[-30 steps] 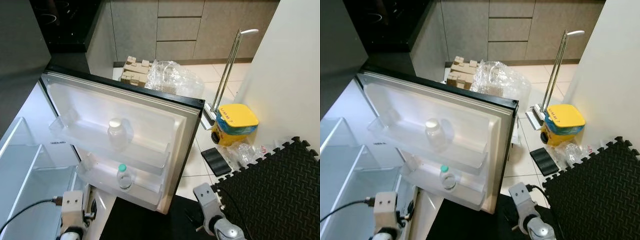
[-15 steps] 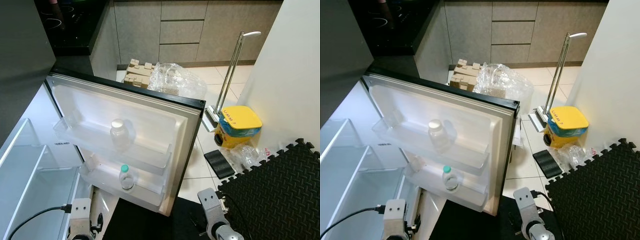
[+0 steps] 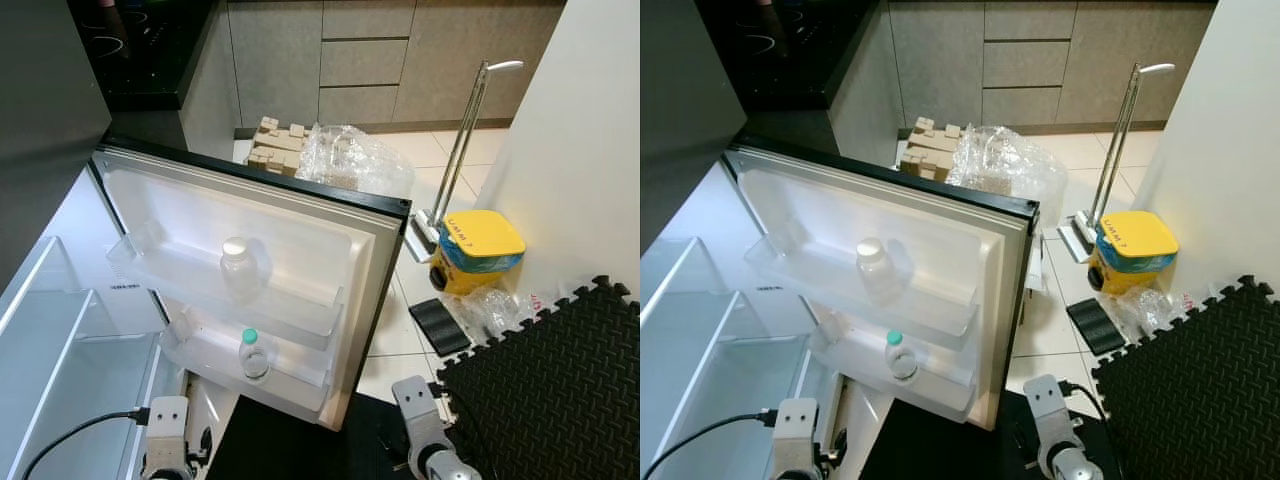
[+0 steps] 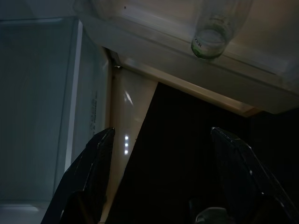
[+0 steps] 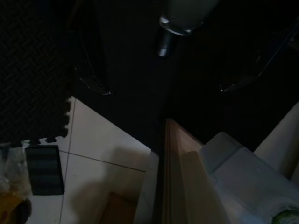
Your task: Restocking fridge
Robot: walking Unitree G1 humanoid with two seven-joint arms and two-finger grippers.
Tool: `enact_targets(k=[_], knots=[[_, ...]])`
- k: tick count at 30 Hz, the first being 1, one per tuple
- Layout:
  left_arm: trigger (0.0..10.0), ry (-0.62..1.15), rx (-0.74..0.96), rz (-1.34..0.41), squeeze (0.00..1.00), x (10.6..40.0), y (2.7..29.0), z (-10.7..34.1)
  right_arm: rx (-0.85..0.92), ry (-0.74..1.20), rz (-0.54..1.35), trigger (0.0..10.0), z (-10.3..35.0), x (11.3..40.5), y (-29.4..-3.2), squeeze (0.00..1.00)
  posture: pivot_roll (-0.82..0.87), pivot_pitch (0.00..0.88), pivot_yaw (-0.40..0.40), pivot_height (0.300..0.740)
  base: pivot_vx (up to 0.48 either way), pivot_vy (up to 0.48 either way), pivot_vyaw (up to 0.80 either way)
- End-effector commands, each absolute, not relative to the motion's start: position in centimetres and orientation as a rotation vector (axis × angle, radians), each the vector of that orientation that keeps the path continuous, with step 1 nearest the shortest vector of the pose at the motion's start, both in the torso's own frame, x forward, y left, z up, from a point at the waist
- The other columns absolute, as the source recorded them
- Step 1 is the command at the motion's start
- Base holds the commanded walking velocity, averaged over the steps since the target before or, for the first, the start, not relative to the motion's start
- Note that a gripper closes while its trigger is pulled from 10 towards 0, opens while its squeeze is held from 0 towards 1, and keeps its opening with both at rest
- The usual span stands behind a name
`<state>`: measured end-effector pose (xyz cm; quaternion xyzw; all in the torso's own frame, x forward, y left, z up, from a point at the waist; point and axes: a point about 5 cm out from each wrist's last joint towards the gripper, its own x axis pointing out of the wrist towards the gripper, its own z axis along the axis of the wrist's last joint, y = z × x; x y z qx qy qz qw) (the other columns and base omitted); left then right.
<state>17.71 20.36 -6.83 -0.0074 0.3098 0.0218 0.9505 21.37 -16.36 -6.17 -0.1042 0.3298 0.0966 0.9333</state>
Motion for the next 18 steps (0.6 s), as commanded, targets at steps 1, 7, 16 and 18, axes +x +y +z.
enact_targets(k=[1, 7, 16, 18], knots=[[10.0, 0.657, -0.040, 0.036, 0.00, 17.15, 19.68, -7.28, -0.181, 0.696, 0.182, 10.0, -6.45, 20.97, -16.36, 0.00, -0.05, 0.082, 0.011, 0.719, -0.326, 0.000, 0.00], [10.0, 0.666, -0.037, 0.034, 0.00, 17.02, 19.57, -7.39, -0.216, 0.692, 0.184, 10.0, -6.46, 20.90, -16.56, 0.00, -0.05, 0.083, 0.010, 0.719, -0.338, 0.000, 0.00], [10.0, 0.680, -0.047, 0.035, 0.00, 16.81, 19.54, -7.56, -0.224, 0.704, 0.183, 10.0, -6.69, 20.39, -17.01, 0.00, -0.06, 0.081, 0.009, 0.719, -0.395, 0.000, 0.00], [10.0, 0.680, -0.047, 0.037, 0.00, 16.81, 19.53, -7.56, -0.226, 0.706, 0.184, 10.0, -6.72, 20.34, -17.05, 0.00, -0.06, 0.081, 0.008, 0.719, -0.416, 0.000, 0.00]])
